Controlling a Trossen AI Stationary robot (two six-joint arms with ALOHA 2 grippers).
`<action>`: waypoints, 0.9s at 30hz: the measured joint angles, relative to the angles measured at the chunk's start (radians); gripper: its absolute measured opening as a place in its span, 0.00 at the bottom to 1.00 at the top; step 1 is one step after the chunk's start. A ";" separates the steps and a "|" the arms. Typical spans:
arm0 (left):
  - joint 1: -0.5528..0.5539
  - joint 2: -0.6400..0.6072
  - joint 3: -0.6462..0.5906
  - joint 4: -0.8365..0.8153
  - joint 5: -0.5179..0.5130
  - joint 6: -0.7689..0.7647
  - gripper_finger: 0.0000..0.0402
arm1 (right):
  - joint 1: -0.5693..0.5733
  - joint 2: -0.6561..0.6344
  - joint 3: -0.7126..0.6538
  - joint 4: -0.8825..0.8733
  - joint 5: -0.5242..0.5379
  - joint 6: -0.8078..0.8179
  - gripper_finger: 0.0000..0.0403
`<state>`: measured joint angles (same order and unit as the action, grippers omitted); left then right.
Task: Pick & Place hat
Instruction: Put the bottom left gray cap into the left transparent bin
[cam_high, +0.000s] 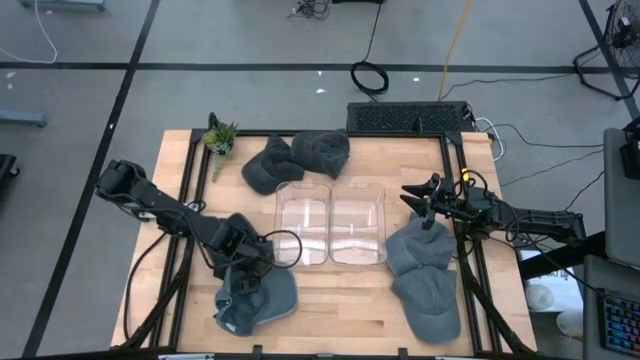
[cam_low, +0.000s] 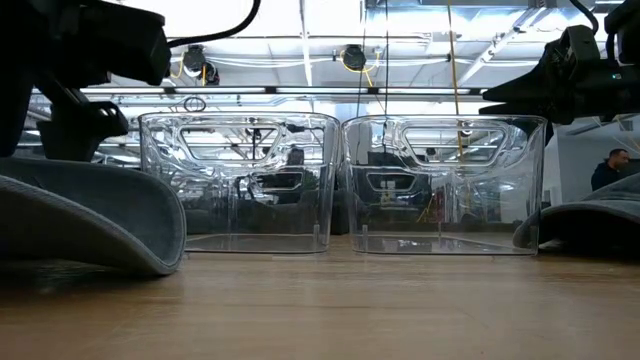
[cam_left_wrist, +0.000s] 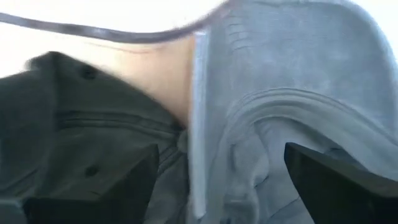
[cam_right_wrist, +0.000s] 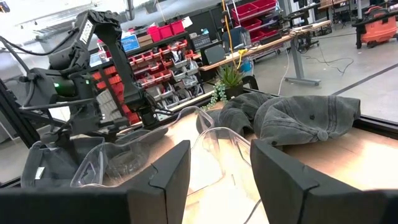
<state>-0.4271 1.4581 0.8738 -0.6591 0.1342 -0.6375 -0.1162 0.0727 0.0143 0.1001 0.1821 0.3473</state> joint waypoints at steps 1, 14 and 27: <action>0.000 0.000 -0.002 0.004 -0.001 -0.003 0.83 | 0.000 0.000 0.000 0.000 0.000 0.000 0.39; 0.019 0.000 -0.029 0.026 -0.035 0.059 0.15 | 0.000 0.000 0.000 0.000 0.000 0.000 0.39; 0.019 0.000 -0.079 0.112 0.034 0.026 0.03 | 0.000 0.000 0.000 0.000 0.000 0.000 0.39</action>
<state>-0.4080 1.4578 0.7948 -0.5468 0.1680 -0.6117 -0.1159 0.0727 0.0139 0.1003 0.1820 0.3473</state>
